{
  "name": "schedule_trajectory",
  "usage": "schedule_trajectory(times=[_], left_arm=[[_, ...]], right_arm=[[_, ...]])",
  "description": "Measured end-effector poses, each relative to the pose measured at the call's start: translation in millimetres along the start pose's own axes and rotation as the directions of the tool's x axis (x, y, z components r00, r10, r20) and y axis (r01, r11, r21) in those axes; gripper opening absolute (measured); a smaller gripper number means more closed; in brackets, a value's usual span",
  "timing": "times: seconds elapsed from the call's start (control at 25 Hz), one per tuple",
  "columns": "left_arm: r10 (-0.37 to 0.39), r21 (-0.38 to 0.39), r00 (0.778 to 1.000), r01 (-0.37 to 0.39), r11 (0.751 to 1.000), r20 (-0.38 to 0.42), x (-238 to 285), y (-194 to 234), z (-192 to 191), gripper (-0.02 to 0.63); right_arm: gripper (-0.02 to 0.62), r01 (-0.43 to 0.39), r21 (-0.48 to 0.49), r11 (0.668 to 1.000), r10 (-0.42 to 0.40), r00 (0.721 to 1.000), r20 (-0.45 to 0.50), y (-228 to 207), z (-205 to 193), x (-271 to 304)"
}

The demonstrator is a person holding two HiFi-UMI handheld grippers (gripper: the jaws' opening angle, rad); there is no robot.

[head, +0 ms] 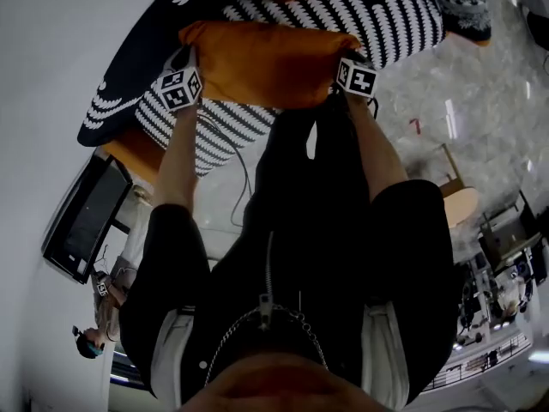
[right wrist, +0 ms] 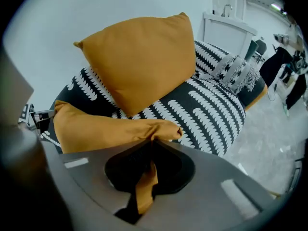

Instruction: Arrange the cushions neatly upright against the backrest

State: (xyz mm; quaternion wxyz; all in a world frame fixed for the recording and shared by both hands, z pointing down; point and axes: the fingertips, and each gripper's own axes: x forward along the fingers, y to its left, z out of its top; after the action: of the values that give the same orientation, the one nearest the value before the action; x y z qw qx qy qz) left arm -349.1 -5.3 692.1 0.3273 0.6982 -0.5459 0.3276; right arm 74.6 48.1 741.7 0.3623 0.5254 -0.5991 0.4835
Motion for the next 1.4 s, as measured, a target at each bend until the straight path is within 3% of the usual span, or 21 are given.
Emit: schedule_trajectory(times=[0.24,0.36,0.6,0.72,0.88,1.0,1.4], left_arm=[[0.066,-0.109,0.998,-0.065,0.992,0.013,-64.3,29.3,-45.5,0.038],[0.122,-0.177,0.992,-0.115,0.977,0.024,-95.8,52.7,-73.6,0.038],[0.182,-0.304,0.981,-0.156,0.94,0.06,-139.7,96.4,-119.8,0.037],[0.203,-0.315,0.976,-0.168,0.934,0.08,-150.9,110.6,-124.9,0.034],[0.263,-0.407,0.958,-0.197,0.892,0.113,-173.5,130.3,-133.6,0.032],[0.302,-0.431,0.944,-0.22,0.875,0.13,-189.1,146.8,-140.7,0.032],[0.413,-0.499,0.9,-0.296,0.814,0.14,-218.7,208.4,-155.3,0.032]], right_arm=[[0.012,-0.05,-0.123,0.991,0.046,0.998,-0.035,47.9,4.7,-26.8],[0.012,-0.081,-0.239,0.968,0.071,0.996,-0.049,82.9,11.7,-32.3],[0.011,-0.104,-0.37,0.923,0.09,0.994,-0.055,150.5,11.5,-32.1],[0.011,-0.093,-0.433,0.896,0.086,0.996,-0.037,175.1,22.2,-29.8],[0.011,-0.125,-0.5,0.857,0.127,0.991,-0.03,208.8,33.9,-25.7],[0.011,-0.15,-0.547,0.823,0.167,0.986,-0.018,237.9,40.6,-25.7],[0.011,-0.202,-0.621,0.757,0.28,0.959,0.03,334.9,77.0,-19.1]])
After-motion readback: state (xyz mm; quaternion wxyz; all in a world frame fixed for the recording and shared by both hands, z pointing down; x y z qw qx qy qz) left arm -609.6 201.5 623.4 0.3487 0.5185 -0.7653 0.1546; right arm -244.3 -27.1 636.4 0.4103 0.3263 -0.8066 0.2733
